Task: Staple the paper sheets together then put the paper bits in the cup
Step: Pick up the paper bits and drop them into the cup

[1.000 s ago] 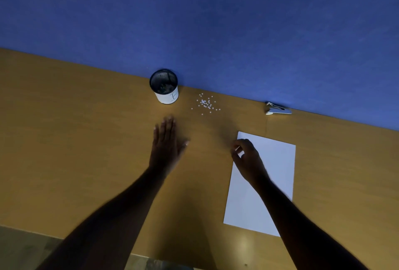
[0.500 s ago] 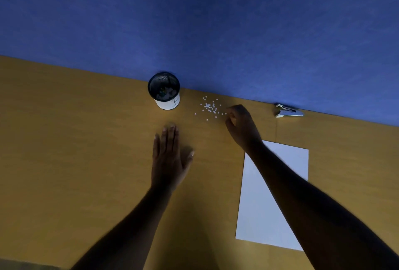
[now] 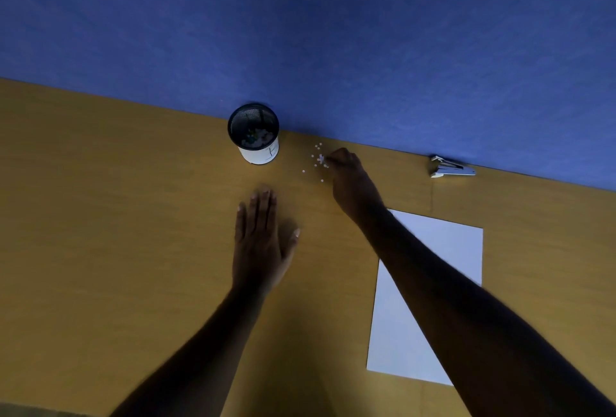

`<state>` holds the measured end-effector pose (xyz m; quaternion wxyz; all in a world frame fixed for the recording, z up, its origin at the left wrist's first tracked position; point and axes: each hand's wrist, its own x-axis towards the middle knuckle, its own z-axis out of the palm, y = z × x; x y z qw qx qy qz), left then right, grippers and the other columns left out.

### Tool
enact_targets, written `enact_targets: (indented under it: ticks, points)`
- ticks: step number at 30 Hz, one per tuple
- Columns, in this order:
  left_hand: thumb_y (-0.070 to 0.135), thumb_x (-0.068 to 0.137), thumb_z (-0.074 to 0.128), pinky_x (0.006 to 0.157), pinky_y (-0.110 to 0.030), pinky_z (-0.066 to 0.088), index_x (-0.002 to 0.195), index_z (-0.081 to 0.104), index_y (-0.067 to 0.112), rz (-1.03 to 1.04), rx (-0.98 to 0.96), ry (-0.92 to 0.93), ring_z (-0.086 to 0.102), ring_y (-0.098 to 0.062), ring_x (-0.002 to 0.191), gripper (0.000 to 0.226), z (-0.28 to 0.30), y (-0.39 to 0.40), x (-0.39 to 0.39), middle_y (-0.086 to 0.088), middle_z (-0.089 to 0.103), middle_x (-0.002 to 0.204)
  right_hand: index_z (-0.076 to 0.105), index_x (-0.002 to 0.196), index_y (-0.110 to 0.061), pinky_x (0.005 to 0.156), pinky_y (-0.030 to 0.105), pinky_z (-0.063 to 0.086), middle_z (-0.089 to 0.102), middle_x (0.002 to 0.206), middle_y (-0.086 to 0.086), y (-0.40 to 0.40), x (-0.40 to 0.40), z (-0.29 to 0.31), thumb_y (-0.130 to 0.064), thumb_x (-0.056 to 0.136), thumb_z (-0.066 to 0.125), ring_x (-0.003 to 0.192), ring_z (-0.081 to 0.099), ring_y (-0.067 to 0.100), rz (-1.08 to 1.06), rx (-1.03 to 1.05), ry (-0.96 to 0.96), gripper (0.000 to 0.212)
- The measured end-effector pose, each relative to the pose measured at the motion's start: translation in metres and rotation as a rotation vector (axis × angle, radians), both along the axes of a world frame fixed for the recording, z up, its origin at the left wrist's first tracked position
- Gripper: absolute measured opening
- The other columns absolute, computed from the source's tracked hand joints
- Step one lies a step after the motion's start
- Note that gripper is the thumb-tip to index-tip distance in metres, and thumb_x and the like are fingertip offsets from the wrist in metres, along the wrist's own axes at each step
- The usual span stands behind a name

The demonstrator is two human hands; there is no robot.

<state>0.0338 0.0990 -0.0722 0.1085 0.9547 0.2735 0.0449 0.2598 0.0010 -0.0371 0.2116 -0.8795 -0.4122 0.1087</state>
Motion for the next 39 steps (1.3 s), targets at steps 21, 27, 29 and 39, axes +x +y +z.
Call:
enact_targets:
  ticks: [21, 27, 29, 39]
  points:
    - [0.056, 0.108, 0.044, 0.136, -0.054, 0.015, 0.168, 0.025, 0.005, 0.007, 0.012, -0.017, 0.020, -0.032, 0.167, 0.081, 0.002, -0.002, 0.000, -0.012, 0.022, 0.179, 0.051, 0.144, -0.009, 0.094, 0.024, 0.052, 0.058, 0.140, 0.014, -0.012, 0.017, 0.000, -0.017, 0.105, 0.050, 0.119, 0.064, 0.021, 0.370, -0.115, -0.173, 0.040]
    - [0.055, 0.108, 0.046, 0.135, -0.055, 0.018, 0.168, 0.026, 0.005, 0.007, 0.007, -0.020, 0.020, -0.031, 0.167, 0.080, 0.002, -0.002, 0.000, -0.011, 0.022, 0.179, 0.063, 0.134, -0.011, 0.093, 0.031, 0.053, 0.062, 0.137, 0.013, -0.010, 0.019, 0.009, -0.006, 0.097, 0.064, 0.120, 0.064, 0.025, 0.352, -0.106, -0.160, 0.038]
    - [0.055, 0.108, 0.045, 0.135, -0.055, 0.018, 0.168, 0.026, 0.005, 0.009, 0.006, -0.018, 0.020, -0.030, 0.167, 0.080, 0.002, -0.002, 0.000, -0.011, 0.022, 0.179, 0.065, 0.132, -0.008, 0.094, 0.035, 0.054, 0.064, 0.135, 0.014, -0.007, 0.019, 0.014, 0.000, 0.094, 0.065, 0.119, 0.065, 0.028, 0.350, -0.111, -0.166, 0.039]
    - [0.055, 0.108, 0.043, 0.135, -0.055, 0.017, 0.169, 0.024, 0.006, 0.013, 0.005, -0.012, 0.017, -0.029, 0.168, 0.080, 0.002, -0.001, 0.000, -0.010, 0.020, 0.179, 0.068, 0.123, -0.005, 0.080, 0.033, 0.058, 0.068, 0.119, 0.015, -0.004, 0.013, 0.018, -0.004, 0.093, 0.068, 0.104, 0.067, 0.026, 0.384, -0.091, -0.225, 0.030]
